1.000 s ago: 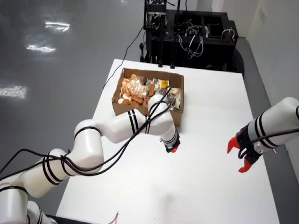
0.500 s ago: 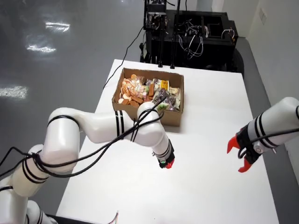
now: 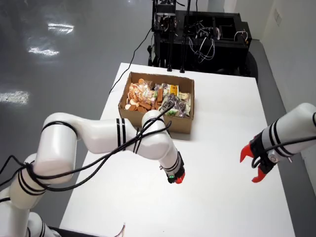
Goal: Grasp a snack and put it in the bin.
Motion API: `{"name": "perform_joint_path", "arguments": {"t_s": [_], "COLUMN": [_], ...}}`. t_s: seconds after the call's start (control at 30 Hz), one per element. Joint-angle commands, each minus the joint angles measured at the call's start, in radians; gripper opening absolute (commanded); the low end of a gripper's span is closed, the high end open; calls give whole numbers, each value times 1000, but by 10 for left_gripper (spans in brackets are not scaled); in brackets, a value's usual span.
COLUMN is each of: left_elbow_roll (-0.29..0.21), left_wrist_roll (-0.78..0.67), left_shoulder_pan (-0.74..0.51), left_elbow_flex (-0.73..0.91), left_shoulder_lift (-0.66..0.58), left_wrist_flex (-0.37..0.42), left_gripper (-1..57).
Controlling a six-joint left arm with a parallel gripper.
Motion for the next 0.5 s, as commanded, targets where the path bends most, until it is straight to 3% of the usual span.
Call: {"name": "perform_joint_path", "arguments": {"t_s": [0.03, 0.5], "left_elbow_roll": [1, 1], "left_wrist_roll": [-1, -43], "left_shoulder_pan": [-4, -7], "left_elbow_flex": [-4, -3], "left_shoulder_lift": [-12, -48], "left_wrist_flex": [25, 41], "left_gripper": [-4, -1]}}
